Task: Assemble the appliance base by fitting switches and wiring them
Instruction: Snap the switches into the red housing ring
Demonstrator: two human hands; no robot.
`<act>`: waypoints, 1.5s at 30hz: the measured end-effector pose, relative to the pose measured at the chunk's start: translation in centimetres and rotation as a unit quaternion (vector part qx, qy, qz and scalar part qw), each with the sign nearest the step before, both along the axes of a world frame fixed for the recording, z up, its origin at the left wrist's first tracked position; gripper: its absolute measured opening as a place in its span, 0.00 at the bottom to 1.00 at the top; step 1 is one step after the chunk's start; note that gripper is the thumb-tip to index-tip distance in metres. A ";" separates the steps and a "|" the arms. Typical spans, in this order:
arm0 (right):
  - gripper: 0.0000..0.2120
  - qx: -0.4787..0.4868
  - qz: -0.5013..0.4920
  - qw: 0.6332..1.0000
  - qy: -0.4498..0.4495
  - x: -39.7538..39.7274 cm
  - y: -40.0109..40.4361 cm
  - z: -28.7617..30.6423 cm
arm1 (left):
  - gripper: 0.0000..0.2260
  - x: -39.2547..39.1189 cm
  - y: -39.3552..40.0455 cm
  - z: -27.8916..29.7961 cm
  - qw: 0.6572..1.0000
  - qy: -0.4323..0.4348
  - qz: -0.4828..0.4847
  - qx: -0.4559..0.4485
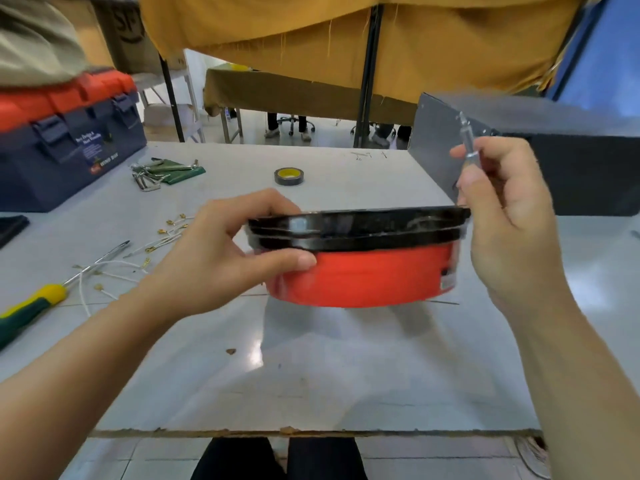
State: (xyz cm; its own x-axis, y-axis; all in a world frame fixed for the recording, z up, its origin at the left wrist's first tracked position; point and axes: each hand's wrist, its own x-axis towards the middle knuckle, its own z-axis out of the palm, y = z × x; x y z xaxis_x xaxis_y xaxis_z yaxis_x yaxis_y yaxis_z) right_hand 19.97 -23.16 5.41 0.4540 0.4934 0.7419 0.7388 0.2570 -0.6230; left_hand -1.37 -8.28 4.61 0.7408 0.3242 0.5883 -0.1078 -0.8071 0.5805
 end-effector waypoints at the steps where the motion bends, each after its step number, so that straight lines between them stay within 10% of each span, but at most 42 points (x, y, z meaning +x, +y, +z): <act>1: 0.08 0.003 -0.020 1.000 -0.019 -0.4 0.1 0.3 | 0.09 0.3 0.0 0.2 1.000 -0.008 -0.004 -0.021; 16: 0.05 0.047 -0.090 0.985 -0.141 -3.3 0.9 3.0 | 0.09 2.0 0.0 3.3 0.945 -0.133 0.021 -0.297; 23: 0.09 -0.028 -0.025 0.999 -0.035 -1.7 0.3 3.0 | 0.09 1.3 0.3 5.6 0.916 -0.100 0.065 -0.383; 30: 0.21 -0.114 -0.105 0.977 -0.145 -0.7 1.3 3.4 | 0.09 1.6 2.5 6.6 0.846 -0.042 0.085 -0.524; 37: 0.11 -0.211 -0.202 0.924 -0.245 1.0 3.1 3.1 | 0.07 1.7 4.4 4.1 0.780 0.045 0.086 -0.618; 45: 0.11 -0.400 -0.082 0.880 -0.245 2.8 5.8 0.0 | 0.26 1.9 6.4 0.0 0.848 0.226 0.138 -0.459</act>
